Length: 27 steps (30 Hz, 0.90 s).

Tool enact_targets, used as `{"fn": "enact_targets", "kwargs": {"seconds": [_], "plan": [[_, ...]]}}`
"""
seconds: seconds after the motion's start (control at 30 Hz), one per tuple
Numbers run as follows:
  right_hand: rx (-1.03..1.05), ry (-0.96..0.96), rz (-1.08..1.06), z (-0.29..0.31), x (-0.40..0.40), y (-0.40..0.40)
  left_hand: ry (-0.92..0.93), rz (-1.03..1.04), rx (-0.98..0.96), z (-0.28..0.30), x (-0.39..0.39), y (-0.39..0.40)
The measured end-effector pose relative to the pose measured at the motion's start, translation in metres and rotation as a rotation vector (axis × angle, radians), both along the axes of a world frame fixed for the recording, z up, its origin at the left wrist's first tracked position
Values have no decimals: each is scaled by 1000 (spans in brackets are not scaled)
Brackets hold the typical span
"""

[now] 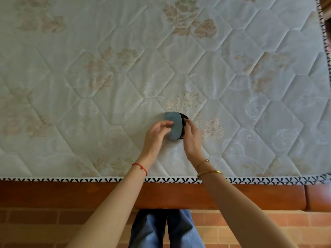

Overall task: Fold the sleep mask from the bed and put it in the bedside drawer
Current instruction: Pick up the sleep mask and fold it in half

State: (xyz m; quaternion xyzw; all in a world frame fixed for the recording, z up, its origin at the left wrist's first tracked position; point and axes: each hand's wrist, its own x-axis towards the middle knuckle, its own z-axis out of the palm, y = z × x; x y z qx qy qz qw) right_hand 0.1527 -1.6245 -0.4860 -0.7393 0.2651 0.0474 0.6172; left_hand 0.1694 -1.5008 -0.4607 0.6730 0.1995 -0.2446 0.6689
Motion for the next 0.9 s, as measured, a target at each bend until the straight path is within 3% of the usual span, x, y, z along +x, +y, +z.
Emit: {"fn": "enact_targets", "kwargs": {"seconds": [0.07,0.2,0.3,0.4,0.6,0.9], "plan": [[34,34,-107,1,1,-5,-10,-48,45,-1,-2,-3],[-128,65,-116,-5,-1,-18,-123,-144,203,-7,-4,-5],[-321,104,-15,-10,-2,-26,-170,-78,351,-12,-2,-7],[-348,150,-22,-13,-1,-31,-122,16,445,-18,0,-7],[-398,181,33,-13,7,-31,-29,-65,398,-23,3,-11],[-119,293,-74,7,8,-42,99,-61,218,-19,4,-9]]}}
